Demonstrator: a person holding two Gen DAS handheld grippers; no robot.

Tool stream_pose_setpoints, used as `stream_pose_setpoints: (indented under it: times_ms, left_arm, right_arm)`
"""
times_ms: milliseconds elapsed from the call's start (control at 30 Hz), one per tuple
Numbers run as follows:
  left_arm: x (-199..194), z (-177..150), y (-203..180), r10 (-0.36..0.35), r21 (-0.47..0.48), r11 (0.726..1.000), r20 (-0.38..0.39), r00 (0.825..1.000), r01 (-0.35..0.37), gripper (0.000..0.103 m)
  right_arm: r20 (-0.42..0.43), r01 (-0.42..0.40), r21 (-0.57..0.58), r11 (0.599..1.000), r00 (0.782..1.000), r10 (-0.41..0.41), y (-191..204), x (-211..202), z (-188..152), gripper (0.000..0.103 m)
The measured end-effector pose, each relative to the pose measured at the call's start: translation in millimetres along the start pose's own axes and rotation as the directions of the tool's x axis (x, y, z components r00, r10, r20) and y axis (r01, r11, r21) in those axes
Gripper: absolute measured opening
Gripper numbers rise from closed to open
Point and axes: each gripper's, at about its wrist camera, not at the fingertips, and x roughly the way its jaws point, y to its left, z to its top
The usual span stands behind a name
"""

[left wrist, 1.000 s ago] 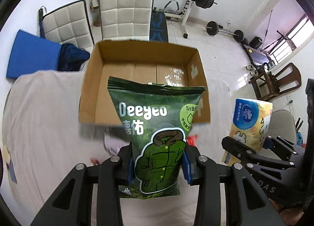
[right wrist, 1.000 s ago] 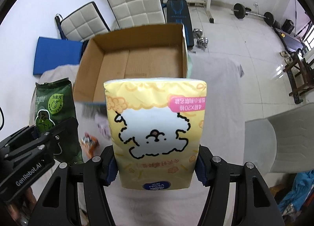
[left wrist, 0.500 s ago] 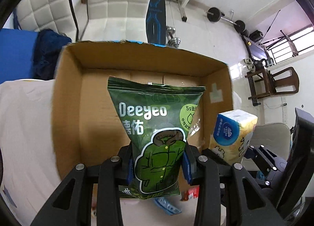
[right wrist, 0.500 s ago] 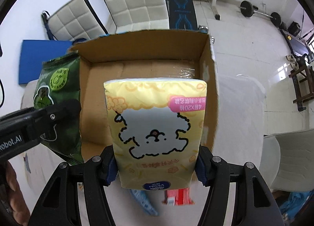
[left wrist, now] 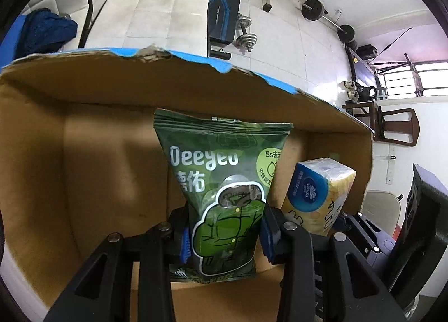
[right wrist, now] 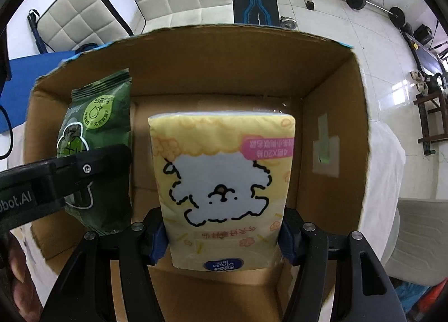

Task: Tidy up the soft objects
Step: 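Carry green pack with left tool while right tool carries tissue pack into box, then open both tools to release the packs in the box and withdraw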

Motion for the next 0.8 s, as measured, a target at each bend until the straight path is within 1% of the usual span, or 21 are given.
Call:
stream_pose_setpoints:
  times_ms: [100, 167, 200, 267, 333, 400, 500, 600, 633, 700, 733, 767, 800]
  left_arm:
    - [5, 4, 4, -0.001, -0.016, 1.000, -0.016, 1.000, 0.001, 0.036]
    - [8, 5, 4, 0.032, -0.015, 0.999, -0.033, 0.999, -0.032, 0.036]
    - [8, 5, 3, 0.044, -0.006, 0.999, -0.030, 0.999, -0.044, 0.038]
    - [5, 3, 0, 0.072, 0.013, 0.997, -0.015, 0.997, -0.072, 0.046]
    - [1, 2, 4, 0.092, 0.005, 0.996, -0.010, 0.996, -0.092, 0.072]
    - [-3, 0, 6, 0.092, 0.001, 0.996, 0.001, 0.996, -0.092, 0.082]
    - [-10, -7, 8, 0.110, 0.004, 0.994, 0.014, 0.994, -0.110, 0.085]
    - [-21, -19, 10, 0.143, 0.020, 0.989, 0.039, 0.989, -0.143, 0.095]
    - [-23, -18, 9, 0.155, 0.028, 0.987, 0.050, 0.987, -0.156, 0.095]
    - [-30, -25, 5, 0.192, 0.050, 0.979, 0.078, 0.978, -0.196, 0.095]
    - [-35, -30, 5, 0.202, 0.059, 0.976, 0.090, 0.975, -0.207, 0.096]
    - [-39, -35, 2, 0.211, 0.063, 0.974, 0.106, 0.972, -0.219, 0.096]
    - [-45, -42, 2, 0.219, 0.068, 0.971, 0.121, 0.968, -0.229, 0.096]
  right_arm:
    - [-0.012, -0.001, 0.000, 1.000, 1.000, 0.001, 1, 7, 2, 0.065]
    - [-0.023, 0.007, 0.001, 1.000, 1.000, -0.007, 2, 11, 2, 0.066]
    - [-0.027, 0.010, -0.001, 1.000, 1.000, -0.010, 3, 13, 2, 0.066]
    - [-0.034, 0.020, -0.003, 1.000, 0.999, -0.020, 4, 17, 4, 0.066]
    - [-0.034, 0.016, -0.008, 1.000, 0.999, -0.017, 5, 20, 6, 0.068]
    - [-0.028, 0.021, -0.009, 1.000, 0.999, -0.022, 7, 18, 5, 0.068]
    - [-0.018, 0.025, -0.016, 1.000, 1.000, -0.026, 9, 13, 5, 0.071]
    - [-0.016, 0.029, -0.022, 0.999, 0.999, -0.029, 14, 8, 0, 0.074]
    - [-0.014, 0.027, -0.020, 0.999, 1.000, -0.027, 15, 6, -3, 0.075]
    - [-0.004, 0.033, -0.020, 0.999, 0.999, -0.033, 14, 2, -5, 0.087]
    - [0.005, 0.040, -0.017, 0.999, 0.999, -0.040, 16, 0, -9, 0.097]
    - [0.013, 0.040, -0.014, 0.999, 0.999, -0.040, 17, -1, -14, 0.102]
    - [0.018, 0.040, -0.008, 0.999, 0.999, -0.040, 17, -5, -20, 0.102]
